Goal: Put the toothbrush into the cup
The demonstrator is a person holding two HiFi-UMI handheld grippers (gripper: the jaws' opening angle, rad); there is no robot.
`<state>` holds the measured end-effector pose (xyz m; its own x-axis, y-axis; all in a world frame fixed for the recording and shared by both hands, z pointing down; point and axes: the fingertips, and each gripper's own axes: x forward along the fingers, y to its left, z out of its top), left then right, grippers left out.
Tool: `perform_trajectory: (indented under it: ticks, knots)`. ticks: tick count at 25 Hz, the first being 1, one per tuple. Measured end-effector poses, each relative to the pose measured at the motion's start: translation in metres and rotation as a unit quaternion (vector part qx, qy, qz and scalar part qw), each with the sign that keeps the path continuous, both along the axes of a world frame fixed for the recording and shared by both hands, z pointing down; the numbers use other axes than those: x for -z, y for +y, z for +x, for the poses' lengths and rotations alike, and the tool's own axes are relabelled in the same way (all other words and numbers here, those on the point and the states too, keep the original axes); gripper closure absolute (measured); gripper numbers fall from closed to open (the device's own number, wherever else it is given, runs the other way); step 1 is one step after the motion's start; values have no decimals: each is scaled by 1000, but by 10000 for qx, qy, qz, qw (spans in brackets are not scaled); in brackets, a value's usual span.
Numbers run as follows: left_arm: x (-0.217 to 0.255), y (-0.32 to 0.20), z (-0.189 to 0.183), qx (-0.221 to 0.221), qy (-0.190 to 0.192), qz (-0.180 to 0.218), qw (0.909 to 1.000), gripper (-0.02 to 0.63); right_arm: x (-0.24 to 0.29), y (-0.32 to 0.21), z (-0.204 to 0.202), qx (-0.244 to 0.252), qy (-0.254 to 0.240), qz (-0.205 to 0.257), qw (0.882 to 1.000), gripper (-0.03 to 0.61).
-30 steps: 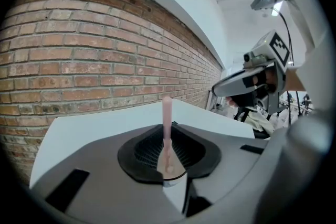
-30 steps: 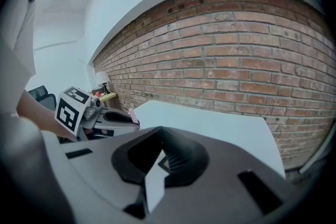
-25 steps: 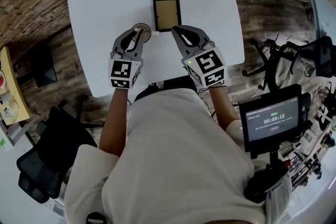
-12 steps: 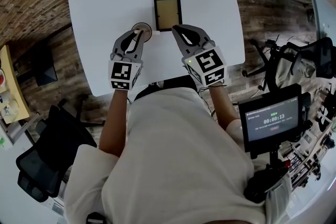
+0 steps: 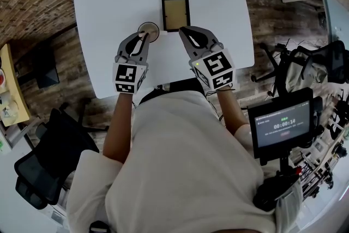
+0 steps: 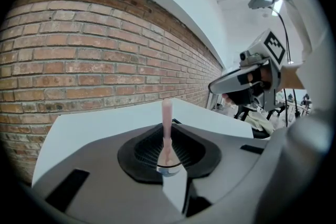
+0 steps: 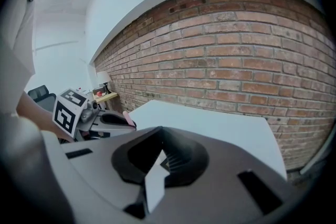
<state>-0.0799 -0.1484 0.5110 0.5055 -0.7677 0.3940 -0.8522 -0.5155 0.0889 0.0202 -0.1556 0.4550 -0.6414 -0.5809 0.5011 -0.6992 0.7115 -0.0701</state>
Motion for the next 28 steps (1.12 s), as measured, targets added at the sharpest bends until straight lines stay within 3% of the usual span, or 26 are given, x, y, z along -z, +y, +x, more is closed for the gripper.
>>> perform_trajectory:
  ticks: [28]
  knots:
    - [-9, 2, -12, 128, 124, -170, 9997, 561, -5, 1, -3, 25, 22, -56, 10000, 575]
